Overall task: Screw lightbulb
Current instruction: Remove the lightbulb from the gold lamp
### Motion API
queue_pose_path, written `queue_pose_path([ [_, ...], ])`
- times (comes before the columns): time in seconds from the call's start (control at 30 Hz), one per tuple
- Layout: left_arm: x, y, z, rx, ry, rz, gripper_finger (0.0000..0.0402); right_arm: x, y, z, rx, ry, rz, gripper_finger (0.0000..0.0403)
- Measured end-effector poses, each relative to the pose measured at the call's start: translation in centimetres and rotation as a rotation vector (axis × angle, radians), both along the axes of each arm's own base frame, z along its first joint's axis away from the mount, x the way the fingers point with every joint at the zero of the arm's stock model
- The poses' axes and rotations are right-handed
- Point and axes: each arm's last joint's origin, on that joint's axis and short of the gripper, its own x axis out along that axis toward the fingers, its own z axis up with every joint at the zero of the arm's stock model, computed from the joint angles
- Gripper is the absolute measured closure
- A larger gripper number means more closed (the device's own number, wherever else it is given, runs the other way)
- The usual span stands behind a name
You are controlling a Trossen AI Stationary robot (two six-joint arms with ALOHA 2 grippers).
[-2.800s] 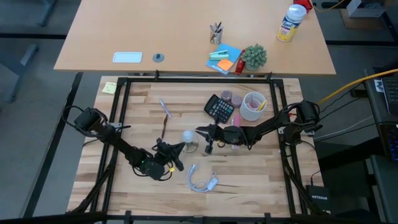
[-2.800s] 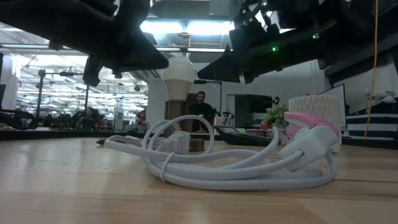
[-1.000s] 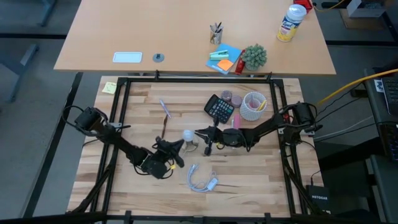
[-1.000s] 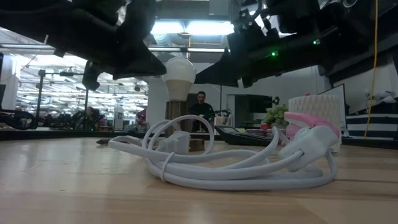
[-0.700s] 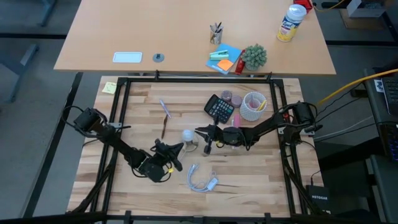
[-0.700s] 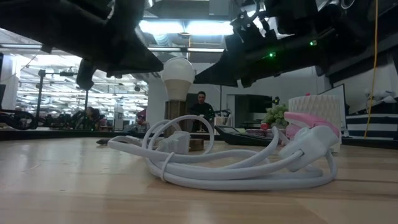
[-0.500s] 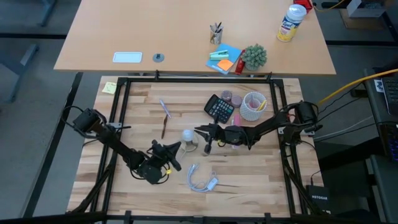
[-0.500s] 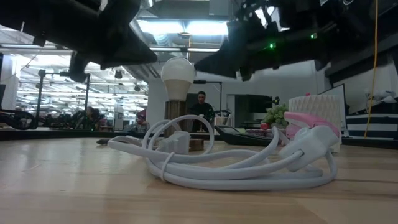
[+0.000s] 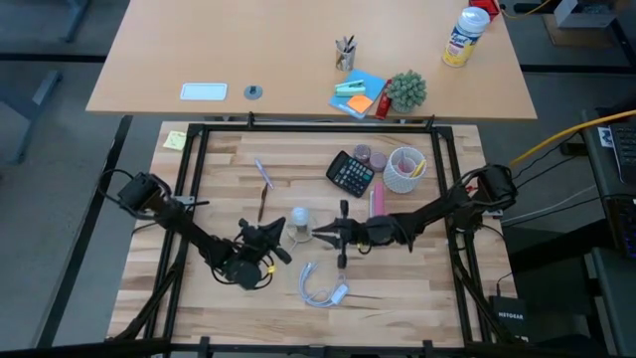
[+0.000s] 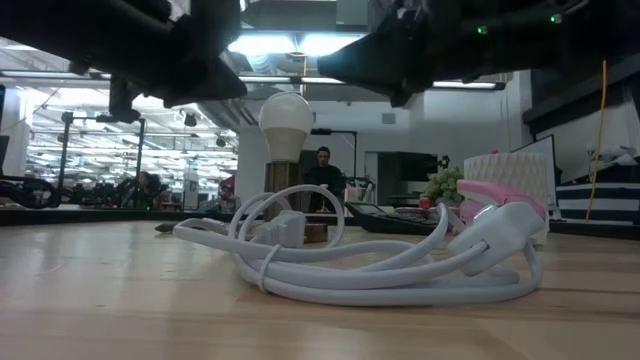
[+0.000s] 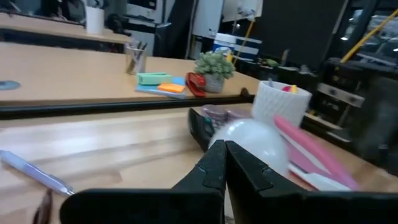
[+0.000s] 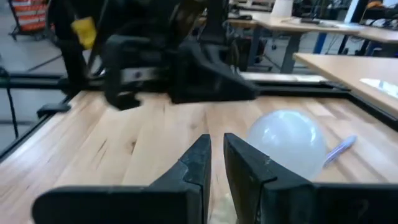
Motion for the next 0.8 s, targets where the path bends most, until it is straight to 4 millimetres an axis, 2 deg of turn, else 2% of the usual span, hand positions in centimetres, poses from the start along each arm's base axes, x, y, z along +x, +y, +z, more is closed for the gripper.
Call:
queue_pose_path([
  [0.23, 1.0, 2.0, -0.2, 0.026, 0.056, 0.053, 0.0401, 0.3, -0.4, -1.3, -0.015, 0.048, -0.025, 0.0352],
  [0.47, 1.9, 3.4, -0.6, -0.026, 0.104, -0.03, 0.0401, 0.8, -1.8, -2.5, -0.023, 0.08, -0.072, 0.0352],
  [0.8, 1.9, 3.4, -0.7, -0.045, 0.103, -0.055, 0.0401, 1.1, -3.1, -2.5, -0.021, 0.082, -0.108, 0.0352],
])
